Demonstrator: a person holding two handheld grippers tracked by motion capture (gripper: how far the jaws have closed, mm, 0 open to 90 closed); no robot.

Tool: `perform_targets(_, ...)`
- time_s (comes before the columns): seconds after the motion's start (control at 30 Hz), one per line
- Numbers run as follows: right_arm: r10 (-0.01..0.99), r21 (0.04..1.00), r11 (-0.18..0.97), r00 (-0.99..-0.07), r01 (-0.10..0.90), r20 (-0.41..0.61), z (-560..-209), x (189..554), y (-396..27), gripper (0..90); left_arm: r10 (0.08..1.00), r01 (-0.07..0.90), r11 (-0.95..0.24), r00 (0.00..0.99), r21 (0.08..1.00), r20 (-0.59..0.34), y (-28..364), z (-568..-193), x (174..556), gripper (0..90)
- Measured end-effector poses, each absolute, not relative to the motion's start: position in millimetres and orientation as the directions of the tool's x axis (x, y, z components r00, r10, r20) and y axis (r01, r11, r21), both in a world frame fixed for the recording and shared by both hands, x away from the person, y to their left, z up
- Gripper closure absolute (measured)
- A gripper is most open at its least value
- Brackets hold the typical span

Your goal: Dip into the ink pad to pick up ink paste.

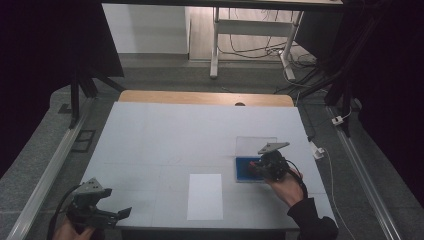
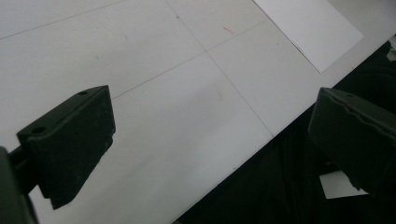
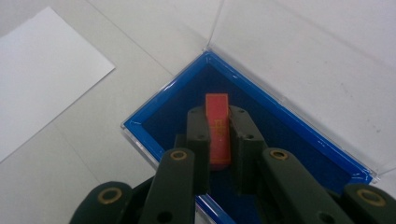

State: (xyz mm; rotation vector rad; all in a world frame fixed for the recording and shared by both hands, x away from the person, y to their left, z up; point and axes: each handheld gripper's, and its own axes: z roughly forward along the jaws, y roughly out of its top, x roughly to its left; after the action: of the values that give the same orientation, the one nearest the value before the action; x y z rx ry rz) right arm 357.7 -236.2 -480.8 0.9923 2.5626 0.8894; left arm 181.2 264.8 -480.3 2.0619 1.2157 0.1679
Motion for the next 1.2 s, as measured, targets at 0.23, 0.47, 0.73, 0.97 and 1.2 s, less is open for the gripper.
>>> perform_targets(0.23, 0.7, 0.696, 0.515, -0.714, 0.5, -0.006, -467.8, 357.7, -245.7, 80.3, 0.804, 0.709, -0.29, 0.545, 0.643, -0.237, 264.9, -480.3, 180.6, 0.7)
perform_targets(0.47, 0.719, 0.713, 0.488, -0.695, 0.503, -0.001, -464.3, 359.0, -255.0, 80.3, 0.804, 0.708, -0.291, 0.546, 0.643, -0.237, 264.7, -480.3, 180.6, 0.7)
perform_targets(0.73, 0.705, 0.682, 0.524, -0.709, 0.51, -0.011, -471.0, 361.8, -255.5, 80.3, 0.803, 0.708, -0.291, 0.546, 0.643, -0.237, 264.9, -480.2, 180.5, 0.7)
perform_targets(0.97, 0.718, 0.658, 0.521, -0.696, 0.543, 0.005, -478.3, 367.4, -258.5, 80.2, 0.803, 0.709, -0.29, 0.546, 0.643, -0.239, 265.1, -480.1, 180.6, 0.6)
perform_targets(1.2, 0.719, 0.644, 0.532, -0.695, 0.55, 0.0, -481.3, 369.3, -257.8, 80.5, 0.804, 0.708, -0.292, 0.546, 0.643, -0.236, 264.7, -480.2, 180.5, 0.6)
